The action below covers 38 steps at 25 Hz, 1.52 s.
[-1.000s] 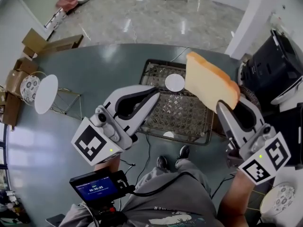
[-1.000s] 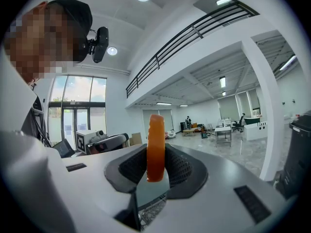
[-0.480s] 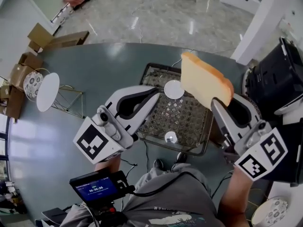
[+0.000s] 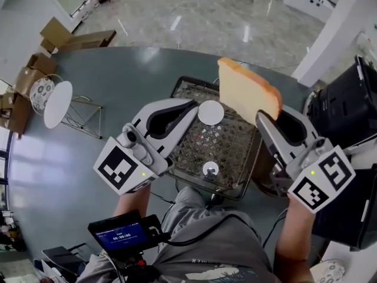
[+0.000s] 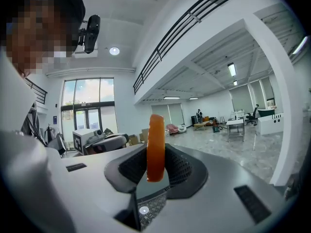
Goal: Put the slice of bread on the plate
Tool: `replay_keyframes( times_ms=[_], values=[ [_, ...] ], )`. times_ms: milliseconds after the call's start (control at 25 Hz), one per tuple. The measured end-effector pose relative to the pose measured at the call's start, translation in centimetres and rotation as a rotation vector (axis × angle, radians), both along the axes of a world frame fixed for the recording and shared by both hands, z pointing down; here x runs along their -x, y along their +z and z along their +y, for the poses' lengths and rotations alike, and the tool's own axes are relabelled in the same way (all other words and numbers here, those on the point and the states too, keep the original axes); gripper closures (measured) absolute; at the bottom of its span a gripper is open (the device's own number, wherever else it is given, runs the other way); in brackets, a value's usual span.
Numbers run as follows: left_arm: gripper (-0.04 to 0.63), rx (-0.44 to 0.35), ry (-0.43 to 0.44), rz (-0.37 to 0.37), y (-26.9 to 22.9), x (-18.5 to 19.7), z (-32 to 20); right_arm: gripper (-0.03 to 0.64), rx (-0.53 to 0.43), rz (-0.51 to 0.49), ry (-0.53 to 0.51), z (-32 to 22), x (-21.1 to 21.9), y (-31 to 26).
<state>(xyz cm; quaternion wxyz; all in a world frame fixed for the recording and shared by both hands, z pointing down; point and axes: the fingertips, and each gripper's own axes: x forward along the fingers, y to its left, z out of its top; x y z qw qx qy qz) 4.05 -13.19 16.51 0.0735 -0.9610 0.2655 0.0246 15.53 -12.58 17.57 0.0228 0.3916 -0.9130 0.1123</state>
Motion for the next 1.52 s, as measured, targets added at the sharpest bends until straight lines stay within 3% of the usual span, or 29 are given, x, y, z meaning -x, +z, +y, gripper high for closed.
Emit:
replay_keyframes(
  times_ms=[160, 280, 800, 1240, 1520],
  values=[
    [0.589, 0.006, -0.004, 0.001, 1.2, -1.9, -1.0, 0.52, 0.03, -0.015, -0.005, -1.5, -1.7, 2.0],
    [0.589, 0.043, 0.002, 0.005, 2.4, -1.4, -1.6, 0.52, 0.047, -0.009, 0.012, -2.4, -1.5, 3.5],
    [0.589, 0.048, 0.071, -0.011, 3.9, -1.2, -7.2, 0.52, 0.143, -0.077, 0.092, -8.1, -0.7, 8.1],
    [0.589, 0.15, 0.082, -0.023, 8.6, -0.8, -10.2, 0.52, 0.229, -0.04, 0.133, -12.0, -0.1, 14.5],
    [0.589, 0.172, 0.066, -0.018, 10.1, -0.2, -12.0, 0.52, 0.28, -0.01, 0.127, -13.9, 0.6, 18.5]
  ],
)
